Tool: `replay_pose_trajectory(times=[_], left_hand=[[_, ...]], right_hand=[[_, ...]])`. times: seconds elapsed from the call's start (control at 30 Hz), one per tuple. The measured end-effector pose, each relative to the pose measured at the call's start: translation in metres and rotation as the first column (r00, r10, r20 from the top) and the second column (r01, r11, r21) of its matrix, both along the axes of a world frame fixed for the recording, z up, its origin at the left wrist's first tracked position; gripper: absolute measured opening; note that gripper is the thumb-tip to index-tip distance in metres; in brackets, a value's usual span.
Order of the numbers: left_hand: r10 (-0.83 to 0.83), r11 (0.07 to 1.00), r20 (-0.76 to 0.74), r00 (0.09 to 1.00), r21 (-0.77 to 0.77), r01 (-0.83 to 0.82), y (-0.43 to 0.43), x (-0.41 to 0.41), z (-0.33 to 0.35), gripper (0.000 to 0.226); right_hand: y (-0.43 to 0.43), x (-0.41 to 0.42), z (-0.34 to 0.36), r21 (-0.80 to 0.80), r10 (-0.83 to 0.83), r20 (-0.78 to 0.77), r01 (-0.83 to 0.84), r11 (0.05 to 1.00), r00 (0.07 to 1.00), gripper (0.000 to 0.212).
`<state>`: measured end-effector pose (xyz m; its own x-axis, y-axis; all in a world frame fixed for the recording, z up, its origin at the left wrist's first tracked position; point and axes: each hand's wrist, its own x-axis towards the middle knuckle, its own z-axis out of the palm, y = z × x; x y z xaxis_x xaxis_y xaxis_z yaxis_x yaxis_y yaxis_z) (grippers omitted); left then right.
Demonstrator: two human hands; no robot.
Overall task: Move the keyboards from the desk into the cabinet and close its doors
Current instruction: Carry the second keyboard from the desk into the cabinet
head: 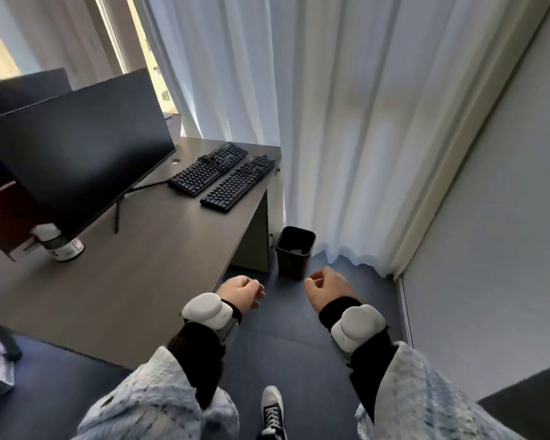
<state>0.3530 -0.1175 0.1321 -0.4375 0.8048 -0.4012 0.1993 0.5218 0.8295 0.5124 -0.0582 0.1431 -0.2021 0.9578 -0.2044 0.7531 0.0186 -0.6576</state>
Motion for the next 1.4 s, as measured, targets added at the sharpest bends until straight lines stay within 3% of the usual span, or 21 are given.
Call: replay_pose_trajectory(times=[0.13, 0.27, 0.47, 0.63, 0.83, 1.07, 1.23, 1.4], left_hand=[[0.092, 0.996, 0.042, 0.995, -0.001, -0.092, 0.096, -0.047, -0.016, 0.031], [0.175, 0.984, 0.066, 0.982, -0.042, -0.173, 0.203, -0.109, -0.021, 0.015], [0.284, 0.944, -0.059, 0.957, -0.156, -0.29, 0.324, -0.188, -0.029, 0.047], [0.348, 0.878, -0.177, 0.921, -0.284, -0.386, 0.391, -0.254, -0.058, 0.047], [0.435, 0.752, -0.211, 0.875, -0.449, -0.482, 0.458, -0.312, -0.104, 0.051], [0.441, 0.48, -0.283, 0.852, -0.728, -0.49, 0.517, -0.353, -0.136, 0.07], [0.441, 0.384, -0.23, 0.868, -0.826, -0.414, 0.507, -0.36, -0.146, 0.066], [0.45, 0.267, -0.275, 0.85, -0.866, -0.422, 0.496, -0.367, -0.153, 0.069]], right_hand=[[0.095, -0.048, -0.006, 0.001, 0.031, 0.022, -0.031, 1.0, 0.999, 0.036], [0.203, -0.102, 0.006, 0.0, 0.042, 0.045, -0.042, 0.999, 0.998, 0.039], [0.343, -0.169, 0.004, -0.033, 0.026, 0.035, -0.025, 0.999, 0.999, 0.044], [0.449, -0.242, -0.023, -0.062, 0.136, 0.073, -0.131, 0.989, 0.988, 0.053], [0.567, -0.323, -0.063, -0.077, 0.254, 0.151, -0.245, 0.967, 0.955, 0.062], [0.689, -0.399, -0.1, -0.168, 0.44, 0.287, -0.408, 0.897, 0.851, 0.072], [0.72, -0.418, -0.129, -0.232, 0.485, 0.381, -0.427, 0.874, 0.787, 0.077], [0.735, -0.422, -0.154, -0.271, 0.481, 0.423, -0.399, 0.876, 0.768, 0.079]])
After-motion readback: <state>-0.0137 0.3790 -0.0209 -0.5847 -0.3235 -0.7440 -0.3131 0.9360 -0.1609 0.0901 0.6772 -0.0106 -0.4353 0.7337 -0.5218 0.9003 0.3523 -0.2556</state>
